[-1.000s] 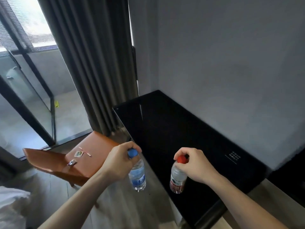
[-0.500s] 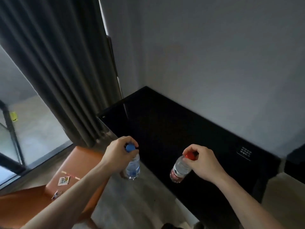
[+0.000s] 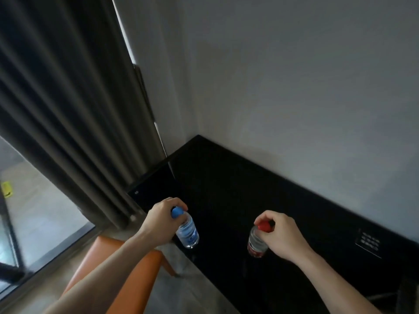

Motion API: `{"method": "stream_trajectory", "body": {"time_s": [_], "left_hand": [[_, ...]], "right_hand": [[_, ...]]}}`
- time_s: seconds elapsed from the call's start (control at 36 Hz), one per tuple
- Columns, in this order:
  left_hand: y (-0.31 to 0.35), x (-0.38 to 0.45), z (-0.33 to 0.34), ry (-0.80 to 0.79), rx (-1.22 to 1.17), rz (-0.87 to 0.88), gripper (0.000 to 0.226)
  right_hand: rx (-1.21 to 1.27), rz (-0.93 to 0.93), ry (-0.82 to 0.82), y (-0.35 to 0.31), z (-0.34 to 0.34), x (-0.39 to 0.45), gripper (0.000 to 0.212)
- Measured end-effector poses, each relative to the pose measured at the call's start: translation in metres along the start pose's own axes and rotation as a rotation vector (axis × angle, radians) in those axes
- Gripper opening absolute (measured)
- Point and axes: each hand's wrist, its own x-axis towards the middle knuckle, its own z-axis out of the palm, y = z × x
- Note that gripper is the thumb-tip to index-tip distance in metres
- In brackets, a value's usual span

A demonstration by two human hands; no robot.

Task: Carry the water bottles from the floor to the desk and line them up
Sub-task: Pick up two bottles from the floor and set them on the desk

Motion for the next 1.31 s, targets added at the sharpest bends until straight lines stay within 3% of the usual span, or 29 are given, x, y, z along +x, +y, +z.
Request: {"method": "stream_trajectory", "body": {"time_s": [0.28,0.83,1.31], "left_hand": [[-0.03,0.107,-0.011,-0.175,0.187,0.114,0.023],[-0.092,0.334,-0.056,-0.454,0.29,0.433,0.022],[-0.121,0.432,-0.053,-0.573,0.363,0.497,0.024]], "right_hand": [[0.01,0.066,0.091,-0.021,0.019,0.073,0.023],[0.059,0.269,0.28,-0.1,0.087,0.255,0.026],[0.159,0.378,0.365,-0.136,0.143,0.338,0.025]]}}
